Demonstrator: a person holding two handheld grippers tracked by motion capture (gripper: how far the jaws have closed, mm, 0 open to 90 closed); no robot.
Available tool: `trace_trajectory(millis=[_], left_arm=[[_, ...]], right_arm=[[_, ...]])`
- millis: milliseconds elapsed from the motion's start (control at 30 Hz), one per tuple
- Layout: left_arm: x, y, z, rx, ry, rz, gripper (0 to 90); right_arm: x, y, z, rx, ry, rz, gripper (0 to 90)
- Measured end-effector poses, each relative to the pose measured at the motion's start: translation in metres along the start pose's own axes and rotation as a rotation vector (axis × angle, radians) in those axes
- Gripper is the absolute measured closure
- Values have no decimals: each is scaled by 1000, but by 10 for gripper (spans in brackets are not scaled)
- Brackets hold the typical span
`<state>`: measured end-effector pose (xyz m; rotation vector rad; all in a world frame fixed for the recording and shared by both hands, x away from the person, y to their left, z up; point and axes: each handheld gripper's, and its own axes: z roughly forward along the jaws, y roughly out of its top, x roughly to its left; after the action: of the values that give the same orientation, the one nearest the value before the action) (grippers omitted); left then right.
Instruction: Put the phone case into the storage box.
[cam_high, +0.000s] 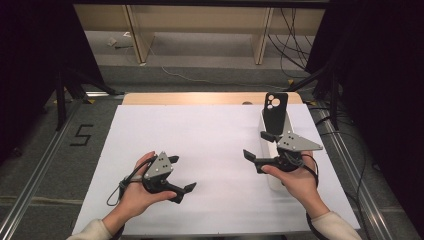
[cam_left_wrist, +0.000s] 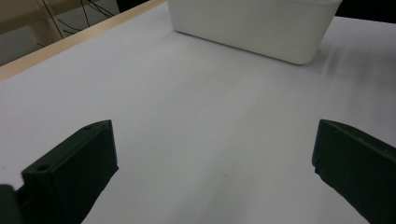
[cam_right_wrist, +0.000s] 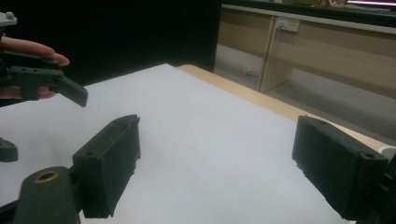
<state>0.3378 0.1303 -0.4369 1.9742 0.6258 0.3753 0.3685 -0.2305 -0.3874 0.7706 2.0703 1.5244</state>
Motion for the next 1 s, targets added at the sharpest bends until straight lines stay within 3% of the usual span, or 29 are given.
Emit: trace_trajectory(millis=[1000], left_arm=[[1,0,-1,-3,1,-3,0]], right_arm=[[13,-23,-7,57,64,3,163]])
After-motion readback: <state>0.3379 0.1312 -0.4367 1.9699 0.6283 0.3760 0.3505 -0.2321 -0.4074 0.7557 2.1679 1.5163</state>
